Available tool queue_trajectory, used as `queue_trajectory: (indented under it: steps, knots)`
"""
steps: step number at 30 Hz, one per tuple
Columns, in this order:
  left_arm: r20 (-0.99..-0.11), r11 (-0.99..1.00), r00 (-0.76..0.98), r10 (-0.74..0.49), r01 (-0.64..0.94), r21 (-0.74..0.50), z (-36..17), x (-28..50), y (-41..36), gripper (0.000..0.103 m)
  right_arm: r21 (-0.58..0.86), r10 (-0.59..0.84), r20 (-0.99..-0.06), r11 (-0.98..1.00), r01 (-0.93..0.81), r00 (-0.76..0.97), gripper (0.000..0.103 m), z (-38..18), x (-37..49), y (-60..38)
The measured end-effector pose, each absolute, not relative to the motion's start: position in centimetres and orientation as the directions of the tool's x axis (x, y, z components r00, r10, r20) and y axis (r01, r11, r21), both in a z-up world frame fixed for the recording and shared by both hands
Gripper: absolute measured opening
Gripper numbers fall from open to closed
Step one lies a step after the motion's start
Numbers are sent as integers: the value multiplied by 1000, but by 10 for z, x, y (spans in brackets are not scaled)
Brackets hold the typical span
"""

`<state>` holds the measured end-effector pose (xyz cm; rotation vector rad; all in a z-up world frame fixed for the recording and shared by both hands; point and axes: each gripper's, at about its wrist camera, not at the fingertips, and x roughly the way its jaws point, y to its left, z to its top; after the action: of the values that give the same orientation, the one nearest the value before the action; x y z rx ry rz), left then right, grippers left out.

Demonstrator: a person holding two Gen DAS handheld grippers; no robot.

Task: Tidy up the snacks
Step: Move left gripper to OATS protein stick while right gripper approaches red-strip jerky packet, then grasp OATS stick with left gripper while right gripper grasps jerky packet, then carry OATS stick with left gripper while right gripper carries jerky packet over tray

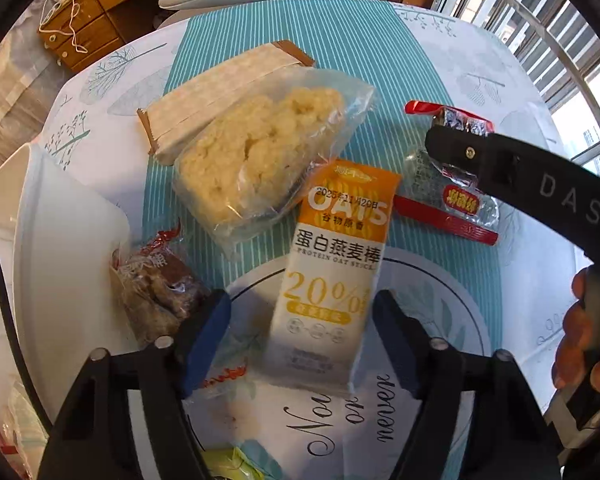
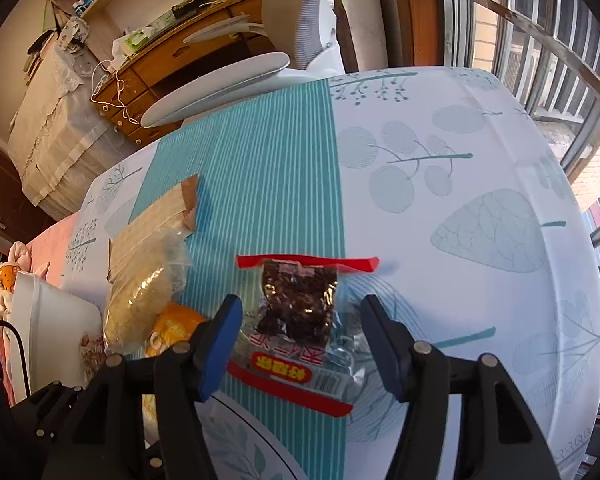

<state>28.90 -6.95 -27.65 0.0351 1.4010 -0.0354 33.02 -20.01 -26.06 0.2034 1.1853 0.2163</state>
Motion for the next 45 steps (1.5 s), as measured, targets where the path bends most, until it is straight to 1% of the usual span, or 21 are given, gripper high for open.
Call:
queue_trajectory:
  steps: [3, 7, 9, 10, 14, 18, 26, 35, 45]
  knots:
    - [-983, 998, 182, -8, 57, 2, -276, 290, -69, 66, 264, 274, -891, 961, -77, 363, 55, -260, 331, -197]
    - [-981, 997, 194, -27, 78, -12, -275, 293, -77, 54, 252, 268, -890, 963, -93, 370, 50, -258, 331, -195]
    - [-980, 997, 198, -30, 79, -15, -274, 293, -79, 50, 253, 266, -893, 964, -86, 364, 43, -258, 331, -197]
    - [-979, 997, 200, -29, 72, -15, -274, 293, -80, 45, 253, 267, -892, 964, -87, 363, 42, -257, 330, -197]
    - [-978, 997, 205, -28, 74, -14, -271, 293, -79, 41, 249, 264, -899, 964, -89, 350, 42, -256, 328, -199]
    - [-980, 997, 197, -38, 66, -26, -270, 286, -74, 40, 261, 270, -901, 963, -73, 339, 40, -253, 323, -204]
    - [-982, 997, 174, -75, 26, -72, -261, 270, -63, 39, 268, 262, -912, 963, -23, 317, 39, -249, 300, -219]
    - [-970, 995, 221, -103, 25, -100, -227, 244, -59, 39, 262, 247, -922, 965, 10, 297, 39, -239, 270, -232]
    - [-944, 986, 286, -163, 14, -166, -182, 203, -50, 39, 298, 287, -920, 955, -1, 267, 39, -221, 223, -227]
